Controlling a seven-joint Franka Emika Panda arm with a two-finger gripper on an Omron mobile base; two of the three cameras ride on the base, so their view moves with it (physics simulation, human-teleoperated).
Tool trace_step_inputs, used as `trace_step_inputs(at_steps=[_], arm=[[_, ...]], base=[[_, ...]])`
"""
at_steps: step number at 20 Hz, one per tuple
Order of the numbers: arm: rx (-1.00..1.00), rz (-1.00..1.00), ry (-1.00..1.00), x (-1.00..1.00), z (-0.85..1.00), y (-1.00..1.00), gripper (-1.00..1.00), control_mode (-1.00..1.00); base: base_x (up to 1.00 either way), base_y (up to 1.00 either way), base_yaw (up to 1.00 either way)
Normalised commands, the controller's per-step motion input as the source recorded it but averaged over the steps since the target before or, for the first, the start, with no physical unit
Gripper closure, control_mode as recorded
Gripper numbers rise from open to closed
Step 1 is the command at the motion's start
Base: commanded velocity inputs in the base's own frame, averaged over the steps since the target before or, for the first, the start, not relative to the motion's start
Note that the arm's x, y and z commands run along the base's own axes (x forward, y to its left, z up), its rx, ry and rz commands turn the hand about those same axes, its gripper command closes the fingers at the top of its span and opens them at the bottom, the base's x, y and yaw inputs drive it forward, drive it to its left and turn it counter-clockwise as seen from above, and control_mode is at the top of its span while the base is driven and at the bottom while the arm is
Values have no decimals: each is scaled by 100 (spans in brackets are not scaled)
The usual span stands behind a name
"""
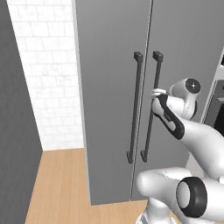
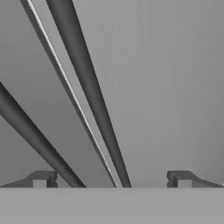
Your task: Grab a lemon wedge from the fridge and one ice cube from the ice bowl, and put them in the glass of lemonade.
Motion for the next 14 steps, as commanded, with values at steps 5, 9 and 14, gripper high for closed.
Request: trace_step_inputs(at_steps=[5,9,14], arm=[[0,0,0,77,12,-3,-100,-100],[-1,-1,-2,77,0,-19,-100,-100],[-2,0,-6,74,0,-21,-100,-100]], base=[[0,0,0],[0,0,0],[0,0,0]])
